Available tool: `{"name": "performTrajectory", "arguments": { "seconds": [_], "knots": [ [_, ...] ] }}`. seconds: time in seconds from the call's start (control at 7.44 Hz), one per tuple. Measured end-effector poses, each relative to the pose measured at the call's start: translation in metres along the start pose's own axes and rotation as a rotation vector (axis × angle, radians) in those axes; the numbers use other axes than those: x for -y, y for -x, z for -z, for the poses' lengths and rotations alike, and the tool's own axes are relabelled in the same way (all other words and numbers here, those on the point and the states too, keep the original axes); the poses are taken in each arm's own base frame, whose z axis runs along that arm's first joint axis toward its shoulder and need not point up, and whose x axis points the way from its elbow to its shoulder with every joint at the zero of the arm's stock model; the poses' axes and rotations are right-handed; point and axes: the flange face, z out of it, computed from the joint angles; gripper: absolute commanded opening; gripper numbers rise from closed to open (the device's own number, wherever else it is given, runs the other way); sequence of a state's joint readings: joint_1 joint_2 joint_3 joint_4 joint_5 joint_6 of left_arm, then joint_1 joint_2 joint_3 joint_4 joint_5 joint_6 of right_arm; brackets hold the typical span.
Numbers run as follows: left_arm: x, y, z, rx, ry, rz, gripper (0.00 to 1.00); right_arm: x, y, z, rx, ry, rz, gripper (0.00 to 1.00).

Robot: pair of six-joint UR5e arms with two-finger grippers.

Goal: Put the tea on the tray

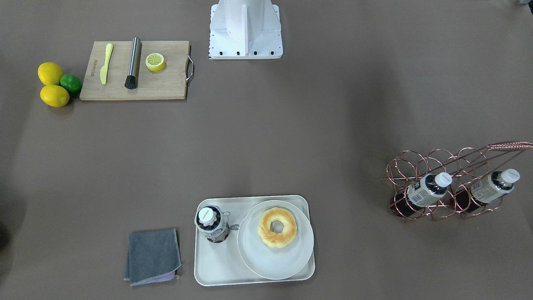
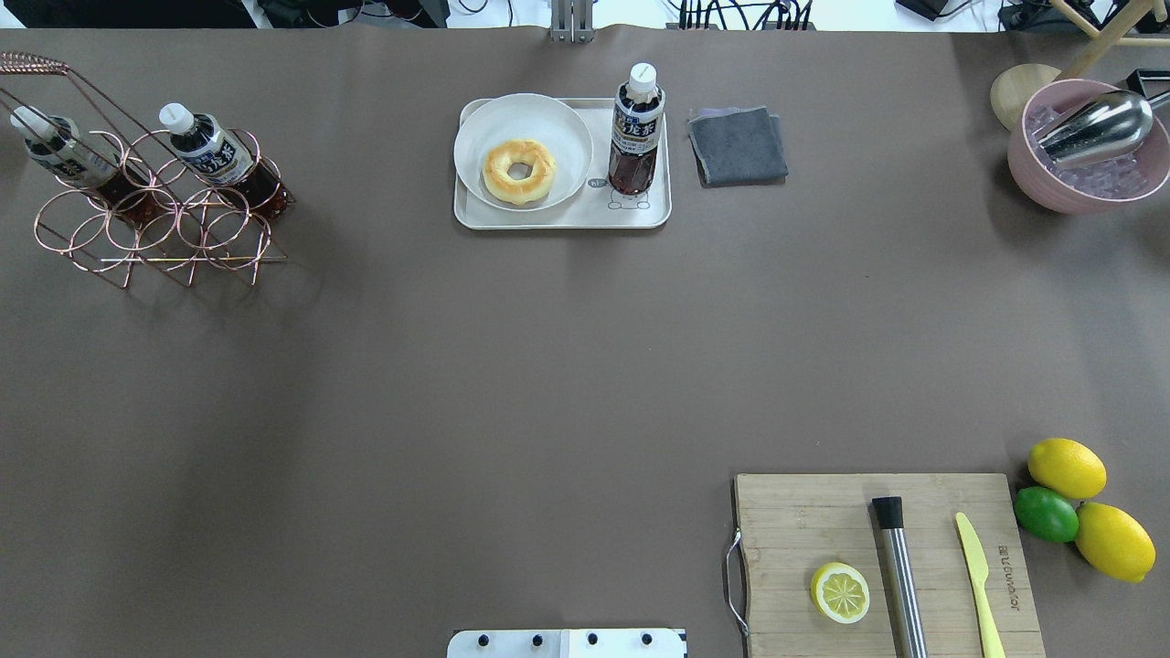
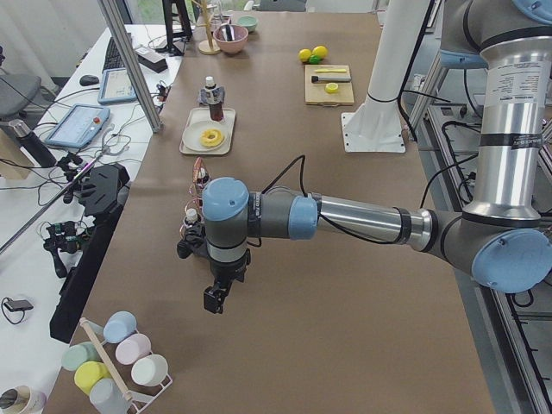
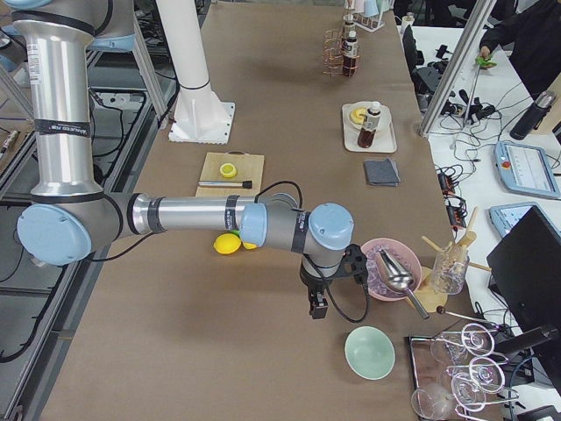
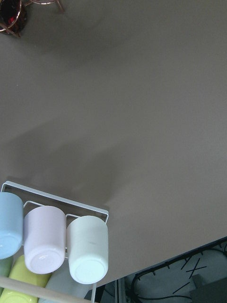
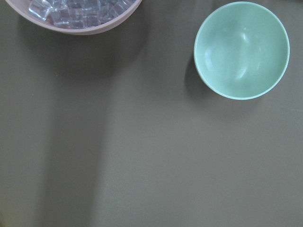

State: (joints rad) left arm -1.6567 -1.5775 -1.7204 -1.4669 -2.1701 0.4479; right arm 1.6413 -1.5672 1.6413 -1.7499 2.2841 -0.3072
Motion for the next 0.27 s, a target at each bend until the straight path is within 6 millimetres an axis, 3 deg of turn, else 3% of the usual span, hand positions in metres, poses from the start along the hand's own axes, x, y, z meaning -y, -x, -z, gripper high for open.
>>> {"name": "performTrajectory", "arguments": {
  "seconds": [0.27],
  "knots": [
    [-0.0023,0.002,-0.0045,-0.004,0.002,0.003,0.98,0.0017,0.0002,0.0007,0.001,-0.002,-0.009,1.0]
  ]
}}
